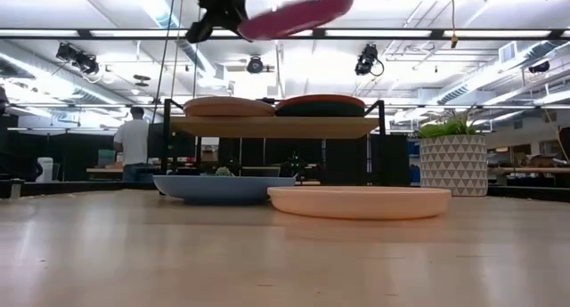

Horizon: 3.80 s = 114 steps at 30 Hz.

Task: Place and stack plates onto a shelf
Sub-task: Stack the pink plate on top of the orange plate on the shelf, then stack the blue plate on top of the pink plate on the shelf

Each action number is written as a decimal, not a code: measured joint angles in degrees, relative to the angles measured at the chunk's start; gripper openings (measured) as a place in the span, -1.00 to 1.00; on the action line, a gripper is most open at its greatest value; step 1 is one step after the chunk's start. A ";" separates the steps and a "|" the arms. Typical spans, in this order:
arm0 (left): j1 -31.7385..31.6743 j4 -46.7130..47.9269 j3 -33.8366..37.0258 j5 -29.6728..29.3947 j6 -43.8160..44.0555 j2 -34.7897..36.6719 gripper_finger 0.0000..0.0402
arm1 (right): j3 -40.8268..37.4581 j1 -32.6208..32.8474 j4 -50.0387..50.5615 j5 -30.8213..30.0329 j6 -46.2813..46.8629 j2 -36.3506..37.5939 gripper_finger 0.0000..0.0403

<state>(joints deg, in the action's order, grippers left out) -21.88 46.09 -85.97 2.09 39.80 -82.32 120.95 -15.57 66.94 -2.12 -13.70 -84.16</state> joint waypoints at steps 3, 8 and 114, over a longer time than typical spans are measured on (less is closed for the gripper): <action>-7.47 2.45 -7.14 0.87 -4.96 -3.77 -0.92 | 0.00 -0.72 -0.62 -1.91 0.07 0.00 -0.33; -15.30 3.81 -15.36 3.80 -10.84 -12.38 -0.92 | 0.00 -2.90 -0.49 -5.24 1.79 0.00 -0.33; 24.28 -13.99 25.26 -0.20 -30.72 -8.31 -0.92 | 0.00 -13.40 8.45 -2.59 3.04 0.17 -0.33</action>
<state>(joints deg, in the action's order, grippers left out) 2.40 32.10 -60.71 1.89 9.08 -90.63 120.95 -28.97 75.39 -4.70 -10.66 -83.99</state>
